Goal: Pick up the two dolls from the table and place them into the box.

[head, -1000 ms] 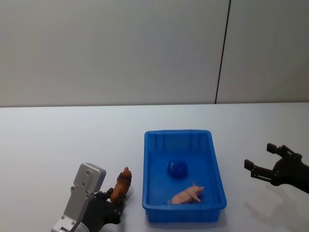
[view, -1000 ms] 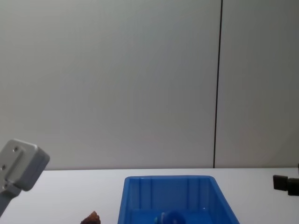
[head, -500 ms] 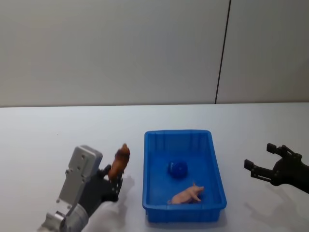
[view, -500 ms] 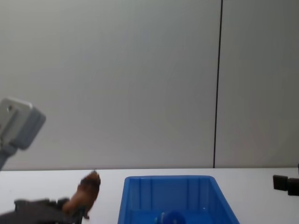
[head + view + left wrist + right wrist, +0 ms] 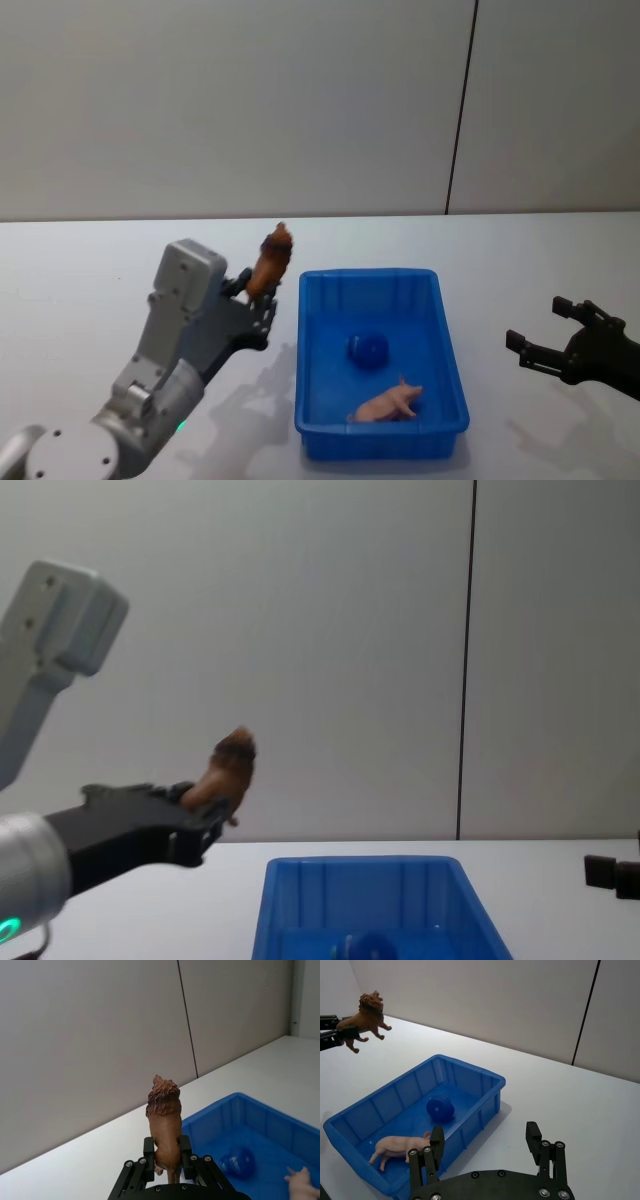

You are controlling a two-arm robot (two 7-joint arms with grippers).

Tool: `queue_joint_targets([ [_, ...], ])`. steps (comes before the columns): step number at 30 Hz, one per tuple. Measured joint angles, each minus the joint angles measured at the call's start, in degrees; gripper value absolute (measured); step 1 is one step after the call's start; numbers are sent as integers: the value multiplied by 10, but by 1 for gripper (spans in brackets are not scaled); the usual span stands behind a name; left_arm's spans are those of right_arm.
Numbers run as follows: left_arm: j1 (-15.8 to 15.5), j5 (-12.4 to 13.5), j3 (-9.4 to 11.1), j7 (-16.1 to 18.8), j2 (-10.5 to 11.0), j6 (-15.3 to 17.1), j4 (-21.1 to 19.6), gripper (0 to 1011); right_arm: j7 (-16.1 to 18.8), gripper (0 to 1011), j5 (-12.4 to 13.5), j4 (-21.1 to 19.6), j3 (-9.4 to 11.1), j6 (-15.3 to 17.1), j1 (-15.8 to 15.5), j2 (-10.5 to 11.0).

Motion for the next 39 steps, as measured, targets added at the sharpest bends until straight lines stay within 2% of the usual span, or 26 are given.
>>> queue_joint_targets([
  [12,-47,20,18,-42,-54,-22,48,305,0,1001,0,0,0,0,0,0],
  [19,-60,26,26,-56,-74,-28,71,321,0,1001,0,0,0,0,0,0],
  [27,-67,31,34,-64,-88,-29,90,573,0,1001,0,0,0,0,0,0],
  [28,-67,31,34,-64,-88,-29,90,573,0,1001,0,0,0,0,0,0],
  [33,-69,33,36,-67,-93,-36,96,792,0,1001,0,0,0,0,0,0],
  [34,-70,33,36,-67,-94,-37,96,792,0,1001,0,0,0,0,0,0],
  [39,-71,34,36,-68,-96,-40,99,931,0,1001,0,0,0,0,0,0],
])
